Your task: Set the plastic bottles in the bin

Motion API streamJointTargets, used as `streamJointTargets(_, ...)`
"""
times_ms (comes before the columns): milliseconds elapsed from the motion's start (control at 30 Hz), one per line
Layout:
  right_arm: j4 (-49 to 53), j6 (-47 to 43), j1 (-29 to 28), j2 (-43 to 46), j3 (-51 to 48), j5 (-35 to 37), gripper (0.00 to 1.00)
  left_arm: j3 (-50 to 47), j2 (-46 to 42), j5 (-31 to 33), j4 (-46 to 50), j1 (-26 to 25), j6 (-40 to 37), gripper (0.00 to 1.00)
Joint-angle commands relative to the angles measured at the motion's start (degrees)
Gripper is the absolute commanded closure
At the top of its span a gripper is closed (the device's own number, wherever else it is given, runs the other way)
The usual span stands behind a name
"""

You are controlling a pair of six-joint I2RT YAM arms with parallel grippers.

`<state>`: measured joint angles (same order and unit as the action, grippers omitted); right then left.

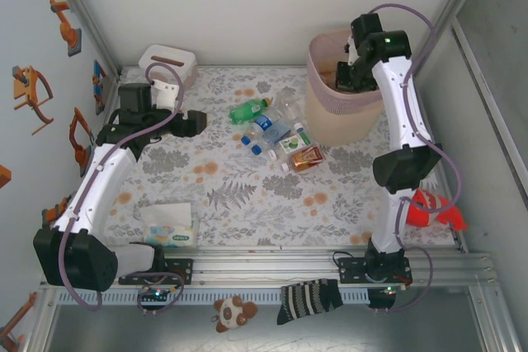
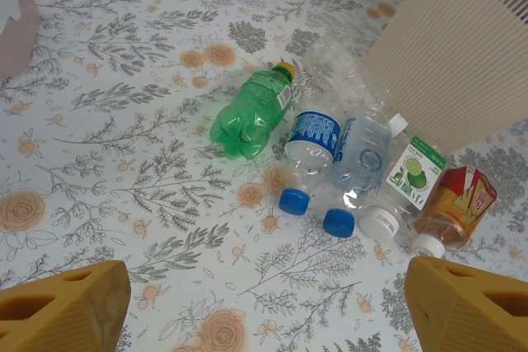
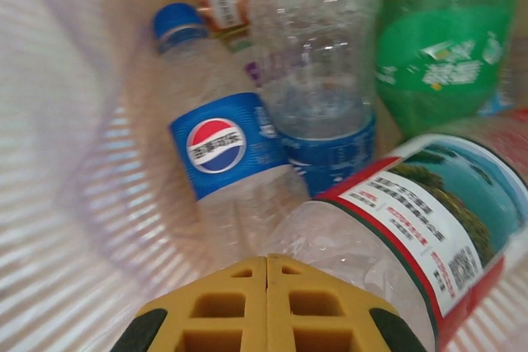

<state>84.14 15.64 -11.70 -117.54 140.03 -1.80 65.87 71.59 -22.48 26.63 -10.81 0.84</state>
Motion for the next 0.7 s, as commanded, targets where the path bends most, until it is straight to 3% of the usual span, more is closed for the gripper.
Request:
streamJointTargets(0,4.37,-1.95,0.04,-0.04,0.71,10.17,1.00,0.03,0.39,-0.81,0.10,0.35,-0.23,0.14)
streamJointTargets(167,3.24,-2.66,0.04,-0.67,-1.78,15.45,1.00,0.05,0.57,-0.84,0.08,0.35,-0.23,0.14)
streamJointTargets(367,0.85,-3.36,0.11,-3.57,-4.41,14.18,1.00,0.10,0.49,-0.47,0.26,0.44,-0.36,0.14)
streamJointTargets(533,0.31,-3.73,0.19,-6.79,-3.60,10.07,1.00,0.14,0.58,-0.37,0.44,0.44,-0.41,0.14)
streamJointTargets(667,0.76,-3.62,0.29,-6.88,0.15,2.55,1.00,0.14,0.62,-0.37,0.53,0.44,-0.48,0.14)
